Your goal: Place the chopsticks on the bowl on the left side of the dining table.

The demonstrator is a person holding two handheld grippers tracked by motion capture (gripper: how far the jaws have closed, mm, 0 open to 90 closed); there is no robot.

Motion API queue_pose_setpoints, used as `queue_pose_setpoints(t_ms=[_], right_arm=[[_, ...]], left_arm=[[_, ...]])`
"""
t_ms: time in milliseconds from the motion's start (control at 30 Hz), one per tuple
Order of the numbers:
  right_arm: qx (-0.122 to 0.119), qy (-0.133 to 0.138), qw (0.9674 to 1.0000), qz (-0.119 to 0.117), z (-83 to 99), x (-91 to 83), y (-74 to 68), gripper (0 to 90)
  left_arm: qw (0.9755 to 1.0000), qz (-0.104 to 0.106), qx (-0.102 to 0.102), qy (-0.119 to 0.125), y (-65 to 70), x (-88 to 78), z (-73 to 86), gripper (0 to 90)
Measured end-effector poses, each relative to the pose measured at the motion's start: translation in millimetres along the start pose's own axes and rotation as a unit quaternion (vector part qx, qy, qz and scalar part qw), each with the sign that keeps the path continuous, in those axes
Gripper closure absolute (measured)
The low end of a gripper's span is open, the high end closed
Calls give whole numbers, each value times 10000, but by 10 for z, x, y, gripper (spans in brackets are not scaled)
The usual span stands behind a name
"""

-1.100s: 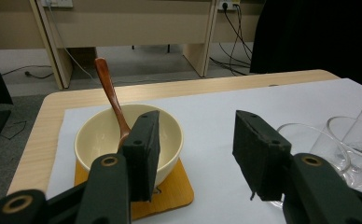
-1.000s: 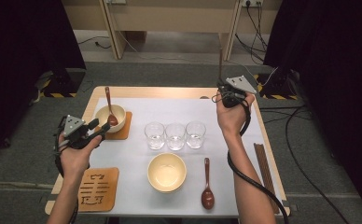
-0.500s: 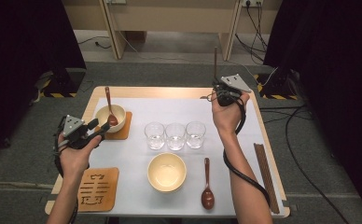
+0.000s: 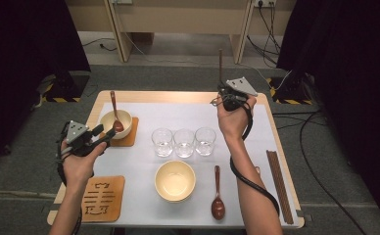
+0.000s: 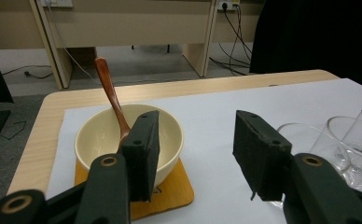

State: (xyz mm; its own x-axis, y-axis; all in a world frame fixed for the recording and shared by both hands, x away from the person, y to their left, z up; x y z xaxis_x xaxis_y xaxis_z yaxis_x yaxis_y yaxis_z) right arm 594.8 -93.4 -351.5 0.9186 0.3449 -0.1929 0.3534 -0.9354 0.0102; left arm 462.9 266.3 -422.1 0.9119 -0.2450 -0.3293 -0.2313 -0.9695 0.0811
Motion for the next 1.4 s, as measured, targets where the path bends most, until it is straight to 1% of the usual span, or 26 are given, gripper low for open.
queue_pose_setpoints(t_ms=[333, 567, 933, 1000, 1033, 1267, 1400], right_arm=[[-21, -18, 10000, -42, 3, 36, -54, 850], [14, -15, 10000, -90, -10, 59, -113, 850], [-25, 17, 9999, -165, -19, 101, -203, 850], [17, 14, 9998, -172, -17, 103, -217, 850], [-30, 34, 9999, -165, -23, 110, -219, 850], [-5, 28, 9997, -230, -14, 132, -275, 850], [-48, 36, 9996, -274, -7, 153, -311, 850]], left_arm=[[10000, 13, 7, -6, 10, 11, 8, 502], [10000, 8, 4, 4, 8, 6, 1, 501], [10000, 4, 4, 8, 2, 1, -2, 501], [10000, 7, 2, 7, 3, 2, -1, 501], [10000, 5, 6, 7, 3, 2, -1, 501], [10000, 6, 9, 12, 3, 0, -4, 501], [10000, 3, 2, 21, -2, -3, -8, 501]])
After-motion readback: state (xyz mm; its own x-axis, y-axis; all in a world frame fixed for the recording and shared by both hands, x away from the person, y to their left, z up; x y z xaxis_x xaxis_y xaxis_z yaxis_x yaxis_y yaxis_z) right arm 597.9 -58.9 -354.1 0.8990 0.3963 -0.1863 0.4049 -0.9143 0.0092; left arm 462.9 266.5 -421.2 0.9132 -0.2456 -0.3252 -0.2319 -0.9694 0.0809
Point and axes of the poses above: each handheld gripper's, and its own axes: x roughly forward along the jaws, z roughly out of its underside, y roughly to its right, the point moved 10 cm from there along x, roughly forward along the jaws, and after that the axes turned 3 degrees about -z, right-handed, at the moved point
